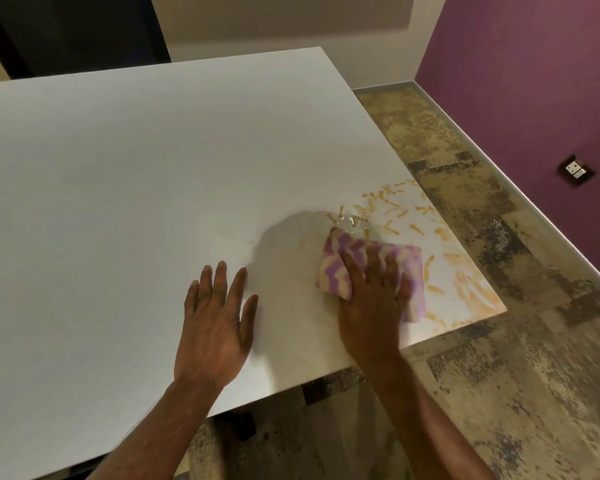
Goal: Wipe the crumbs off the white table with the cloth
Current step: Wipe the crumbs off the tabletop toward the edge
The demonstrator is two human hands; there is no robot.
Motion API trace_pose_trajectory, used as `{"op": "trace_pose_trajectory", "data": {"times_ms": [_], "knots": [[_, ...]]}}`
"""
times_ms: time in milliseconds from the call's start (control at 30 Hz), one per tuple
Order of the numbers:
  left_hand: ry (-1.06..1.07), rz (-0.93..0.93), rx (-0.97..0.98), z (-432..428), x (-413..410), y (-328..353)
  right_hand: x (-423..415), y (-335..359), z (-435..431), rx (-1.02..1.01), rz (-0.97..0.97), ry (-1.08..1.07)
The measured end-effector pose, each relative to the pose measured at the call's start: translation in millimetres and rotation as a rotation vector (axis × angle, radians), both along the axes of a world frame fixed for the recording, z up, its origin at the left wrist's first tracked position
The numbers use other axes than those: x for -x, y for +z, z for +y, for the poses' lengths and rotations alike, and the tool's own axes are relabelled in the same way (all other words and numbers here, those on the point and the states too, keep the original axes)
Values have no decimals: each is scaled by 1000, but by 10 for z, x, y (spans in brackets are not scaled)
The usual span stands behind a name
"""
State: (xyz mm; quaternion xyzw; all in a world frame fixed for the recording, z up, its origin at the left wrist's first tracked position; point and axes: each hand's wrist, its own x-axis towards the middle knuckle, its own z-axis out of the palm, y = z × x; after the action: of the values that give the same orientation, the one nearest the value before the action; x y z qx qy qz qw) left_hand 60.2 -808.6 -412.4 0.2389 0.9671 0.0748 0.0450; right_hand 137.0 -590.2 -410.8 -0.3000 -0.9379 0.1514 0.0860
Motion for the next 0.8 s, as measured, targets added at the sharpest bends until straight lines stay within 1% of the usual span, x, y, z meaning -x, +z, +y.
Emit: {"op": "trace_pose_trajectory", "data": {"times_ms": [67, 200, 333, 433, 500, 600, 700, 800], "knots": [[8, 7, -13, 12, 25, 6, 234, -5, -122, 23, 16, 22], [53, 10, -54, 35, 72, 13, 362, -39, -441, -15, 29, 203], [67, 14, -78, 57, 148, 33, -53, -71, -593, 9, 64, 348], [64, 23, -75, 73, 206, 38, -465, -67, -514, -54, 51, 384], [69, 25, -63, 81, 235, 30, -624, -52, -329, -101, 61, 349], [69, 25, -44, 100, 275, 24, -594, -2, -45, -40, 69, 201], [62, 21, -41, 124, 323, 22, -251, 38, 117, 14, 20, 47], [51, 20, -39, 139, 360, 10, 268, 45, 159, 69, -2, -26]]}}
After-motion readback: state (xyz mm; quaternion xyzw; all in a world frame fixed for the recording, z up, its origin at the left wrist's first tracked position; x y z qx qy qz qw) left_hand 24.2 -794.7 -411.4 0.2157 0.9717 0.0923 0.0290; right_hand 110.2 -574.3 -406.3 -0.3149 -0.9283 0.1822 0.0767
